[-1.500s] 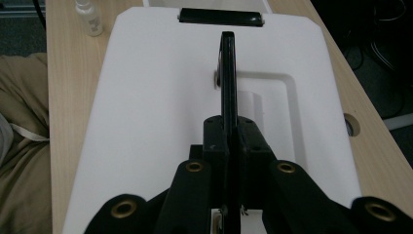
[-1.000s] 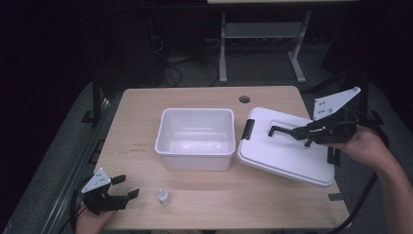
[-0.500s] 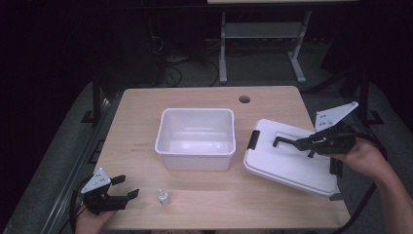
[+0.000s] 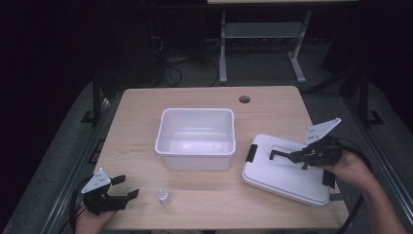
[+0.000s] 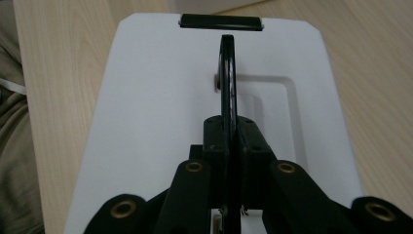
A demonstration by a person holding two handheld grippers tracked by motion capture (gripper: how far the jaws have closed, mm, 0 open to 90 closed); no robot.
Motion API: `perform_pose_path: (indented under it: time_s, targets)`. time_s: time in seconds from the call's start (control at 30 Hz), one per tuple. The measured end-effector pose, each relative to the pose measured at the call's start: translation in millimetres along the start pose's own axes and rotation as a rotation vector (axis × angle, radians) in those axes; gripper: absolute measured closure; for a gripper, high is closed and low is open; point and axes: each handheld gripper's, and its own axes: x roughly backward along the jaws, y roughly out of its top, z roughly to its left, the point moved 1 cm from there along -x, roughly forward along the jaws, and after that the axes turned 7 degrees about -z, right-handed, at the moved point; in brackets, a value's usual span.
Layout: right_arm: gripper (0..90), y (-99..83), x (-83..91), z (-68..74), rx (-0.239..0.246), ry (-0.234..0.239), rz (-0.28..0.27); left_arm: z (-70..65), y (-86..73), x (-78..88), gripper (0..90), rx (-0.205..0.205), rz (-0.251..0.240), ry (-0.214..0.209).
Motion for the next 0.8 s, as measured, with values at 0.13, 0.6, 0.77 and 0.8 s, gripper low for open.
perform_pose_path:
  time_s: [0.13,0.6,0.77,0.8]
  targets:
    - [83.9,-8.5,-12.0,0.4,-0.019,0.012,0.01,-0.2,0.3,0.2,20.4,-0.005,0.0,-0.003]
    - [83.7,-30.0,-34.8,1.7,-0.057,0.004,0.012,-0.9,-0.3,-0.2,20.4,-0.005,0.005,-0.001]
    - [83.3,-35.5,-36.8,4.4,-0.073,0.0,-0.009,-1.1,-0.5,-0.4,20.4,-0.007,0.007,-0.002]
    - [82.4,-37.8,-36.0,5.7,-0.08,-0.001,-0.024,-1.1,-0.5,-0.6,20.4,-0.009,0.008,-0.002]
